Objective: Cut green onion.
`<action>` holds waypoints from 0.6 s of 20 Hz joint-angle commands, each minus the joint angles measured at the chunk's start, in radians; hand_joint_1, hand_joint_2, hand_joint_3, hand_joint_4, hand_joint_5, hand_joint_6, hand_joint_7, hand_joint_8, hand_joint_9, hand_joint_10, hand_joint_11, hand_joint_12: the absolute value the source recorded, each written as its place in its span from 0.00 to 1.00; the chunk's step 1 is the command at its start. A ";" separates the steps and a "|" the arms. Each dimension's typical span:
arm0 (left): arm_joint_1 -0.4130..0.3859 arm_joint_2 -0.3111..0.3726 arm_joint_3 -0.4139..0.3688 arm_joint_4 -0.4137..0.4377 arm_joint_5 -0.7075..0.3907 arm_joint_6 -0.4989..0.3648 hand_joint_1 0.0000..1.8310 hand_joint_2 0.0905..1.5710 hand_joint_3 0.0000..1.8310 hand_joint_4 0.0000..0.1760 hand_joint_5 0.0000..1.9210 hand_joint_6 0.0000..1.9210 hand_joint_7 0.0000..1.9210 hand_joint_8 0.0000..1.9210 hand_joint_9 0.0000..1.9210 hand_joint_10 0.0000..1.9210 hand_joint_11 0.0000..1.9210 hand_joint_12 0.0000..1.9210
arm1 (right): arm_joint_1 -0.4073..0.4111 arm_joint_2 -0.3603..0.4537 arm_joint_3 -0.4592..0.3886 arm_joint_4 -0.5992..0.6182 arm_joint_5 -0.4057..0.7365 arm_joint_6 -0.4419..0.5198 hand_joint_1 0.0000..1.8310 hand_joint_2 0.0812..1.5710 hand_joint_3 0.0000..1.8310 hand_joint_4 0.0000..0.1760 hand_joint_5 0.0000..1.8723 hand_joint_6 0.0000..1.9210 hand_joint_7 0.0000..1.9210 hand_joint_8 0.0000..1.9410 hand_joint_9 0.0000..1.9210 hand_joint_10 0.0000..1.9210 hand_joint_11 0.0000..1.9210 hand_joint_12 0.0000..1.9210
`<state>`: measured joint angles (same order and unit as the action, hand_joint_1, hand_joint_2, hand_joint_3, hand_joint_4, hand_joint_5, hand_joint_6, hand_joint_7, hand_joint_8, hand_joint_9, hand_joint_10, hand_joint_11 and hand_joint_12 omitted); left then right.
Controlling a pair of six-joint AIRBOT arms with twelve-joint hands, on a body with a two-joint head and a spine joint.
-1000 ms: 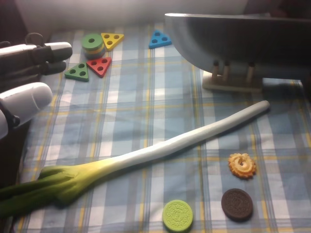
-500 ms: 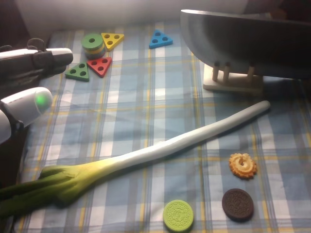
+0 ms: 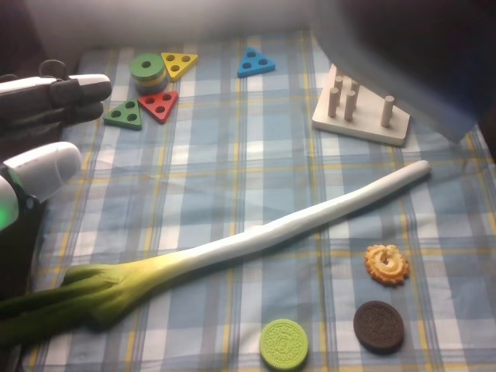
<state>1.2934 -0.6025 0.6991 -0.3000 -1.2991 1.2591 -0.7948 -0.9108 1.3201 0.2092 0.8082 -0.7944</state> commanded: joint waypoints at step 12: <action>-0.008 -0.018 0.010 -0.004 -0.115 -0.015 0.31 0.88 0.00 0.45 0.27 0.00 0.32 0.00 0.28 0.00 0.00 0.25 | 0.017 0.013 0.005 0.031 0.134 -0.008 0.26 0.89 0.00 0.23 0.39 1.00 0.55 1.00 0.66 1.00 0.70 1.00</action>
<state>1.2930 -0.6193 0.7021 -0.3004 -1.2934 1.2549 -0.7918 -0.9104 1.3197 0.2146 0.8169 -0.8009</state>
